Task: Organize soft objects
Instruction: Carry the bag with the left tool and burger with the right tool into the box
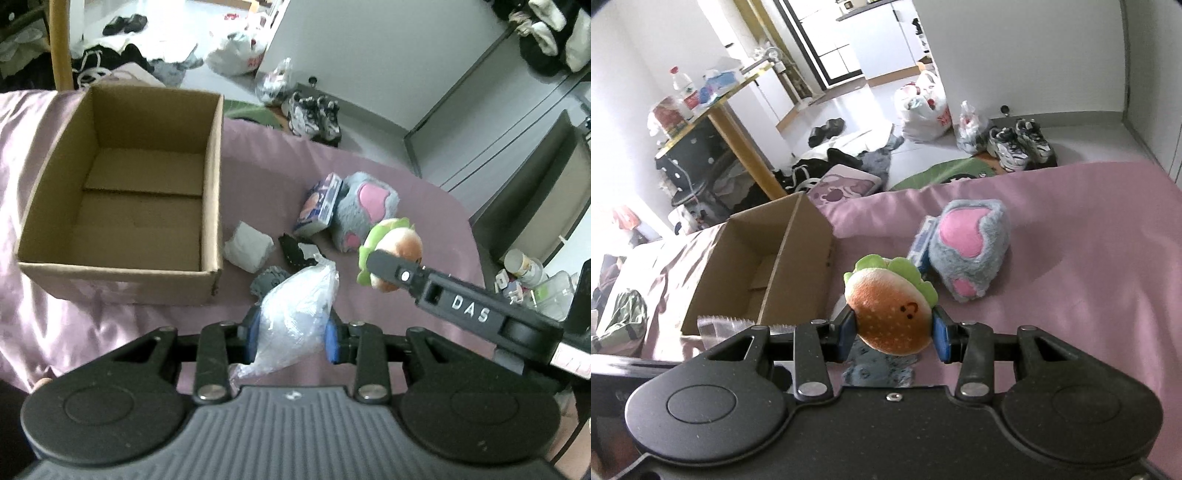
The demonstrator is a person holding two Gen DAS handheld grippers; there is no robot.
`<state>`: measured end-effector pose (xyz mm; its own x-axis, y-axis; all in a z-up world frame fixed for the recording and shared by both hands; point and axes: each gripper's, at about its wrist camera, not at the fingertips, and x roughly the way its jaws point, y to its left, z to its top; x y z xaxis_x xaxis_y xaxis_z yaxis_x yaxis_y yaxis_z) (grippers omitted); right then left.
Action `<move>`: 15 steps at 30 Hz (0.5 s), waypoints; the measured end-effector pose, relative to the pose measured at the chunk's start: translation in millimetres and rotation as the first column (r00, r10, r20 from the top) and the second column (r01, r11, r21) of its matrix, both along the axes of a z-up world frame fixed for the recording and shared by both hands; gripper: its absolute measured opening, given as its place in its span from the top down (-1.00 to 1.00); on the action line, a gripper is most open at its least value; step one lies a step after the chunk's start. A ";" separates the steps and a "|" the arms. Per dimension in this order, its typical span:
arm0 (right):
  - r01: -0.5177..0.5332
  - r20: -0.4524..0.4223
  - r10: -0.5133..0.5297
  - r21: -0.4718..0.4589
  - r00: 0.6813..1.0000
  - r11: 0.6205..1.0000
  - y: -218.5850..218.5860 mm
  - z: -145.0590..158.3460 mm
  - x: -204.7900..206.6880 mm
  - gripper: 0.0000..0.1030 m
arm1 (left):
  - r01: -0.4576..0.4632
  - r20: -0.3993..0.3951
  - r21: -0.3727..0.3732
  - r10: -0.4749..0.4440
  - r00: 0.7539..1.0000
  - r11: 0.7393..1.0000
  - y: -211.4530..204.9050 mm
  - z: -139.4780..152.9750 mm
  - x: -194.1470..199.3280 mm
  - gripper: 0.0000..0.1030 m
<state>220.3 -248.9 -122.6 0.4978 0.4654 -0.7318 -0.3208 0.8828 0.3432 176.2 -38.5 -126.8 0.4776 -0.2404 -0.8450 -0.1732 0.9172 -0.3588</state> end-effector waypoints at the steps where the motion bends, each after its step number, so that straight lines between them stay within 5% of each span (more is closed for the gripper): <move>1: -0.001 0.001 0.001 0.001 1.000 1.000 1.2 0.9 -2.0 0.19 | -0.002 0.006 0.002 0.002 1.000 1.000 1.4 2.7 -2.0 0.37; 15: -0.023 0.016 0.022 0.056 1.000 0.998 24.7 19.8 -14.4 0.19 | -0.030 0.036 0.039 0.029 0.999 0.999 30.6 24.5 -14.8 0.38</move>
<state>206.0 -224.3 -102.8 0.4977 0.5168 -0.6966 -0.3458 0.8547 0.3871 161.4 -7.9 -102.3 0.5142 -0.1925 -0.8358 -0.1881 0.9254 -0.3289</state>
